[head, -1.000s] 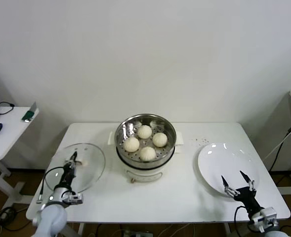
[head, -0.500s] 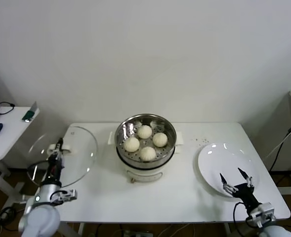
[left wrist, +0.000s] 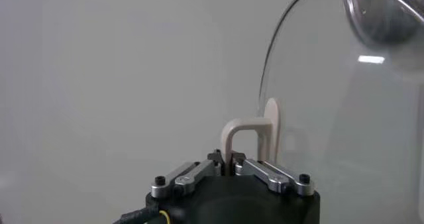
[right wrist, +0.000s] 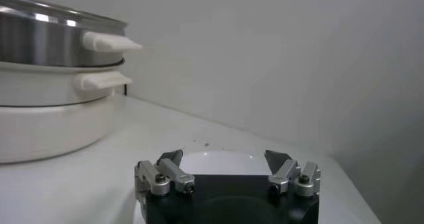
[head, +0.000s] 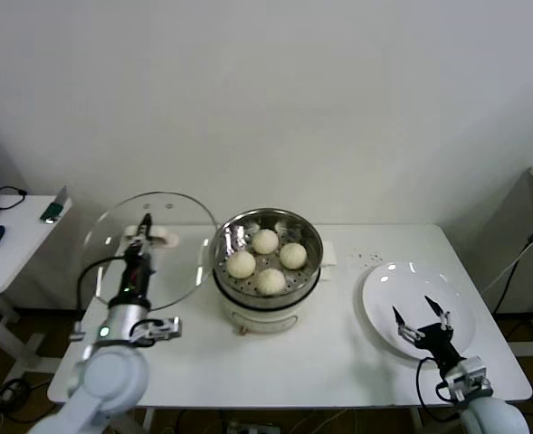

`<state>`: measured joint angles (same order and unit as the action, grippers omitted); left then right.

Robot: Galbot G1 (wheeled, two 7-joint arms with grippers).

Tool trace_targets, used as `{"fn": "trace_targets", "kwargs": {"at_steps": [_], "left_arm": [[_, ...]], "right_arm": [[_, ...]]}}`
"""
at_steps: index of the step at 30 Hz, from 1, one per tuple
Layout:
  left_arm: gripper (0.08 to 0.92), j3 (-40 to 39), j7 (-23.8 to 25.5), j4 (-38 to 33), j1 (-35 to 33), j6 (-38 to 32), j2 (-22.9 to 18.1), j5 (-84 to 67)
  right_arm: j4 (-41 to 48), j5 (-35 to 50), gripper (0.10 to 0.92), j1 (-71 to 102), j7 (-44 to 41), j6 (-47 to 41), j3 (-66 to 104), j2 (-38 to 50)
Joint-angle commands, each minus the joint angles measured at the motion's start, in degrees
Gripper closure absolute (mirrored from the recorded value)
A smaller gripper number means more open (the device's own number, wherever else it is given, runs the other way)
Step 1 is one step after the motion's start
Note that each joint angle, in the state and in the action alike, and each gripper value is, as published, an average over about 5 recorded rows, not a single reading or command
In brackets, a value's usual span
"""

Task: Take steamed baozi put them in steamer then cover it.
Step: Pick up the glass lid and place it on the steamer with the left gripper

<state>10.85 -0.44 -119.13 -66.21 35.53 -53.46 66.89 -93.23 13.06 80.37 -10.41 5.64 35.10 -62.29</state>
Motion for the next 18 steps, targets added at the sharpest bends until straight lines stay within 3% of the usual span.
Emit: {"fn": "trace_targets", "kwargs": {"at_steps": [1,6,18], "left_arm": [[0.850,-23.24,15.51,3.86,19.10,9.47,-7.84,6.09],[0.850,-25.57,19.65,8.78,21.42,9.47,-15.59,11.20],[0.850,-25.27,18.59,19.87,22.70,9.47,-27.38,13.91]], "right_arm": [[0.59,-1.40,0.203,-2.85,0.40,-0.24,-1.50,0.12],[0.68,-1.57,0.203,-3.09,0.47,-0.26,-1.38,0.10],[1.02,-1.94,0.203,-2.52,0.33,0.16,-0.46,-0.12]]}}
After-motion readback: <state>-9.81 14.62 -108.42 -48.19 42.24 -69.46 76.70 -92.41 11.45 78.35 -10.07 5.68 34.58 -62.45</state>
